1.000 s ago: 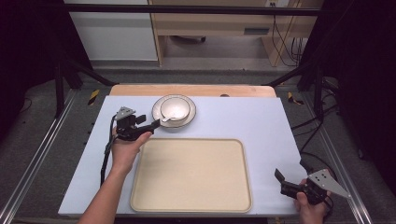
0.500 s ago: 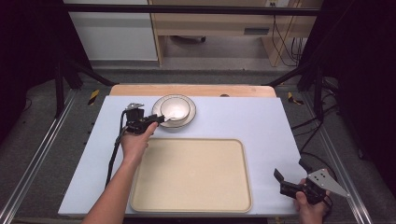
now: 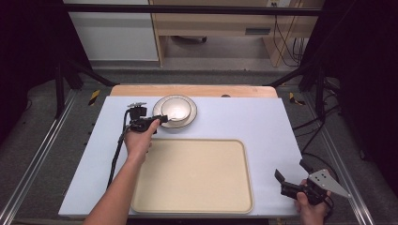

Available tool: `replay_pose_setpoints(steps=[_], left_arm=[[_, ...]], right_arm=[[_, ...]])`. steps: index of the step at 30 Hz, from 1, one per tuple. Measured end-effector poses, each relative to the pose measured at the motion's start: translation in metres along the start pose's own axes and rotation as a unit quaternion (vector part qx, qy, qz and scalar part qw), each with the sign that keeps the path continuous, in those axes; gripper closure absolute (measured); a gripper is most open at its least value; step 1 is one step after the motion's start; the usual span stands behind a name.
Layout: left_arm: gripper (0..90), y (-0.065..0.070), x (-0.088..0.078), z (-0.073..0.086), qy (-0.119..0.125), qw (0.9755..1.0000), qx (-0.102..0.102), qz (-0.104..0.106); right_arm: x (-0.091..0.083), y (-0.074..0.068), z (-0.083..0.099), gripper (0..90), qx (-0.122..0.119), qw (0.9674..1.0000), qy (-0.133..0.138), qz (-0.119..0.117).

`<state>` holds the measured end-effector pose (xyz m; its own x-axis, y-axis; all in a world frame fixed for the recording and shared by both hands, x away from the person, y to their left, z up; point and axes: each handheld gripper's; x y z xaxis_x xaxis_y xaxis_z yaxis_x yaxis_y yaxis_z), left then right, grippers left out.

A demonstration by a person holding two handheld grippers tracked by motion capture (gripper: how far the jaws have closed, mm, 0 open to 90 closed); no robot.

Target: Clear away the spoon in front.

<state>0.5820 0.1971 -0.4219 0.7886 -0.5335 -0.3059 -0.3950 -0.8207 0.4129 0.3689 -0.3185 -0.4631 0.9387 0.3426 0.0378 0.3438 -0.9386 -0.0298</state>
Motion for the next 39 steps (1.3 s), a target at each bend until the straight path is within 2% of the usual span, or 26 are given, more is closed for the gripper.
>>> replay_pose_setpoints(steps=[3, 8, 13, 16, 18, 26, 29, 34, 39], left_arm=[[69.2, -0.001, 0.004, 0.004, -0.013, 0.9999, -0.010, 0.006], [78.2, -0.002, 0.005, 0.004, -0.010, 0.9995, -0.024, 0.018], [85.3, -0.002, 0.005, 0.004, -0.005, 0.9996, -0.022, 0.016], [85.7, -0.001, 0.004, 0.004, -0.006, 0.9997, -0.014, 0.017], [85.9, 0.000, 0.003, 0.004, -0.001, 0.9999, -0.002, 0.013], [86.1, 0.004, -0.006, -0.001, 0.034, 0.9992, 0.004, 0.021], [86.1, 0.008, -0.013, -0.004, 0.047, 0.9985, 0.013, 0.025], [86.1, 0.010, -0.028, -0.007, 0.075, 0.9965, 0.006, 0.036], [86.1, 0.007, -0.042, -0.005, 0.089, 0.9953, 0.004, 0.037]], right_arm=[[0.000, 0.000, 0.000, 0.3, -0.002, 1.0000, 0.001, -0.002], [0.001, 0.001, 0.000, 0.3, -0.002, 1.0000, 0.001, 0.000], [0.001, 0.001, 0.000, 0.3, -0.002, 1.0000, 0.001, 0.000], [0.001, 0.000, 0.000, 0.3, -0.001, 1.0000, 0.001, 0.000], [0.001, 0.001, 0.000, 0.3, -0.002, 1.0000, 0.001, -0.001], [0.001, 0.001, 0.000, 0.3, -0.002, 1.0000, 0.001, -0.001], [0.001, 0.000, 0.000, 0.3, -0.002, 1.0000, 0.001, -0.001], [0.001, 0.000, 0.000, 0.3, -0.002, 1.0000, 0.001, -0.001], [0.001, -0.001, 0.000, 0.3, -0.004, 1.0000, 0.000, -0.001]])
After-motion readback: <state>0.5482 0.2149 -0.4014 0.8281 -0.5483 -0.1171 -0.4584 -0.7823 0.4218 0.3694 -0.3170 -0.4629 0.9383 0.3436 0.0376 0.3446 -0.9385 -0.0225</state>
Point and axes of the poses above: each handheld gripper's, and its own axes: x roughly forward along the jaws, z roughly out of its underside, y roughly to its right, and after that the axes turned 15 degrees about y, right-handed
